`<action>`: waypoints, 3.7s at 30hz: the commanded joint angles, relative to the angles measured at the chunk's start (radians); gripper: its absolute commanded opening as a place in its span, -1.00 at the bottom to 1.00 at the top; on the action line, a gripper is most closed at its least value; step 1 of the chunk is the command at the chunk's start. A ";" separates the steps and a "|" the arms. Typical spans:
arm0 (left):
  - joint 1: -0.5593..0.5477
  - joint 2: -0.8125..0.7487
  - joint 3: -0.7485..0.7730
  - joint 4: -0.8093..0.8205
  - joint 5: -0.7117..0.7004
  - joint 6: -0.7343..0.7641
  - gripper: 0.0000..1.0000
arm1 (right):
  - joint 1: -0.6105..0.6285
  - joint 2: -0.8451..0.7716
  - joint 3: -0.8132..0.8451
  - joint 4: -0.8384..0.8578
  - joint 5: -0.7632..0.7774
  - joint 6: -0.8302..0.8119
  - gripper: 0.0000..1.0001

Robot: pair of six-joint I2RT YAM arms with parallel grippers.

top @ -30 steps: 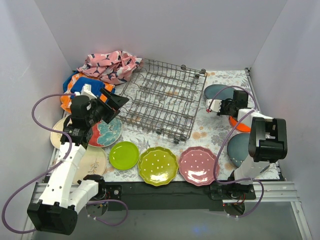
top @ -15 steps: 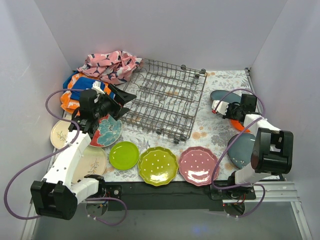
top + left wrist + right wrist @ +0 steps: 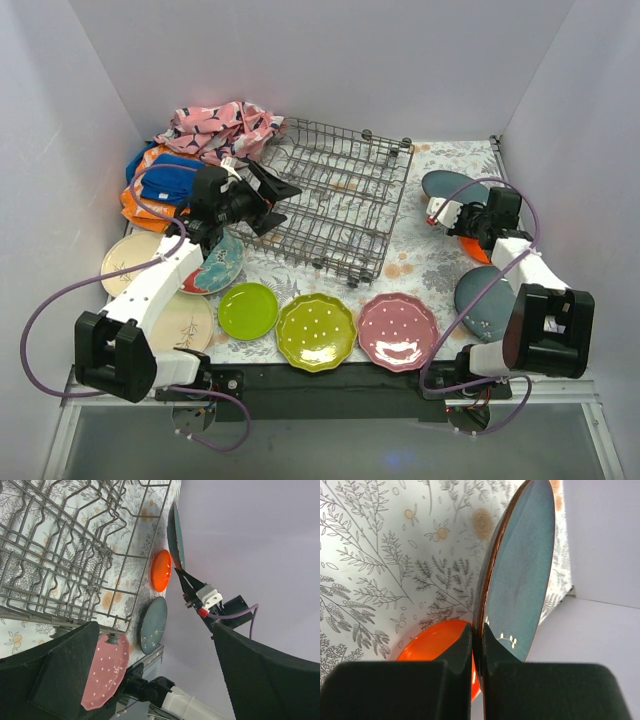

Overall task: Load the plates into the dish rack
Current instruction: Pass the plate from the right arm to the left, then insert the plate into the dish rack

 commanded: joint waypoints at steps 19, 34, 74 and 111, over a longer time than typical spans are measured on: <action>-0.199 0.344 0.312 0.101 0.017 -0.144 0.86 | 0.287 -0.436 0.021 0.071 0.011 -0.081 -0.97; -0.277 0.476 0.487 -0.106 -0.094 -0.064 0.69 | 0.616 -0.478 0.041 0.111 0.178 -0.076 -0.97; 0.094 0.115 0.384 -0.127 -0.113 0.432 -1.00 | 0.751 -0.545 0.067 -0.035 0.184 0.643 0.67; 0.098 0.381 0.639 0.020 -0.638 1.134 -1.00 | 0.418 -0.456 0.006 -0.066 0.051 1.037 0.82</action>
